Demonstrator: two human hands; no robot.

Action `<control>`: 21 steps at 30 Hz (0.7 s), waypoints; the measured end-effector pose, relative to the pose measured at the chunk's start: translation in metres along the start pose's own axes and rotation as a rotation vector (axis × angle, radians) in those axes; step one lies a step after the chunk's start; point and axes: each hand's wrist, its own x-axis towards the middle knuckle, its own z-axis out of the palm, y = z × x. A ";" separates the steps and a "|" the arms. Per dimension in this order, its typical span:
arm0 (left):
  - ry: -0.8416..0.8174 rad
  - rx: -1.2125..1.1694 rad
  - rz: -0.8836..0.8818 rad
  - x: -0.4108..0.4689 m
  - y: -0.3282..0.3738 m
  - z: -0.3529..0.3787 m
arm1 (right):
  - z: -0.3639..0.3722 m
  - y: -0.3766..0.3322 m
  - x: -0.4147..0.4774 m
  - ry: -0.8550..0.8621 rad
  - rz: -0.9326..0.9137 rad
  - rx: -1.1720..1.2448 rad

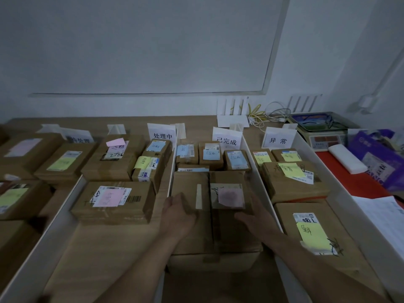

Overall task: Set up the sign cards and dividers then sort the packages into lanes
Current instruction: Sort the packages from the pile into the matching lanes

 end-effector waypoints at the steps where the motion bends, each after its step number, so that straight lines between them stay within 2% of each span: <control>1: 0.010 -0.002 0.010 -0.004 0.002 -0.001 | -0.001 -0.002 -0.003 0.000 -0.025 -0.035; 9: 0.077 0.006 0.096 -0.058 0.020 -0.012 | -0.009 -0.019 -0.032 -0.023 -0.268 -0.237; 12: 0.118 0.008 0.118 -0.077 0.022 -0.019 | -0.009 -0.045 -0.049 0.054 -0.298 -0.166; 16: 0.173 -0.026 0.130 -0.097 0.017 -0.035 | -0.003 -0.070 -0.069 0.060 -0.324 -0.161; 21: 0.244 -0.036 0.136 -0.119 0.011 -0.060 | 0.006 -0.105 -0.090 0.060 -0.378 -0.255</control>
